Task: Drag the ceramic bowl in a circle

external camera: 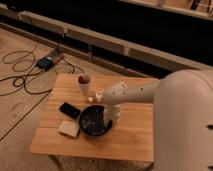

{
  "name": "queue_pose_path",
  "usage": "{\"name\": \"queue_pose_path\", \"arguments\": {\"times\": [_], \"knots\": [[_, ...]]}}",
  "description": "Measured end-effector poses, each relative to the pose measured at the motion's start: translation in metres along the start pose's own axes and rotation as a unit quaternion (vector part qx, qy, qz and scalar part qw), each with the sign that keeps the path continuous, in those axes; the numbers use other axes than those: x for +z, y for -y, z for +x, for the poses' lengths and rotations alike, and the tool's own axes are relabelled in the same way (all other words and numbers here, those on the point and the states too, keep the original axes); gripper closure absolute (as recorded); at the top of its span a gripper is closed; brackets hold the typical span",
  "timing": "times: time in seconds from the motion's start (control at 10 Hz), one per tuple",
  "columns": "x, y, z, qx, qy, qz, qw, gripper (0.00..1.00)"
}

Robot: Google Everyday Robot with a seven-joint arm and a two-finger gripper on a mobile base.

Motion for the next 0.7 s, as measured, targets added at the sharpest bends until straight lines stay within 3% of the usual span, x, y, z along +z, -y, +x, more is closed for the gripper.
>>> {"name": "queue_pose_path", "arguments": {"times": [0.2,0.7], "knots": [[-0.004,0.01,-0.001,0.014,0.002,-0.006,0.9999,0.98],[-0.012,0.053,0.014,0.056,-0.017,0.018,0.9981,1.0]]}}
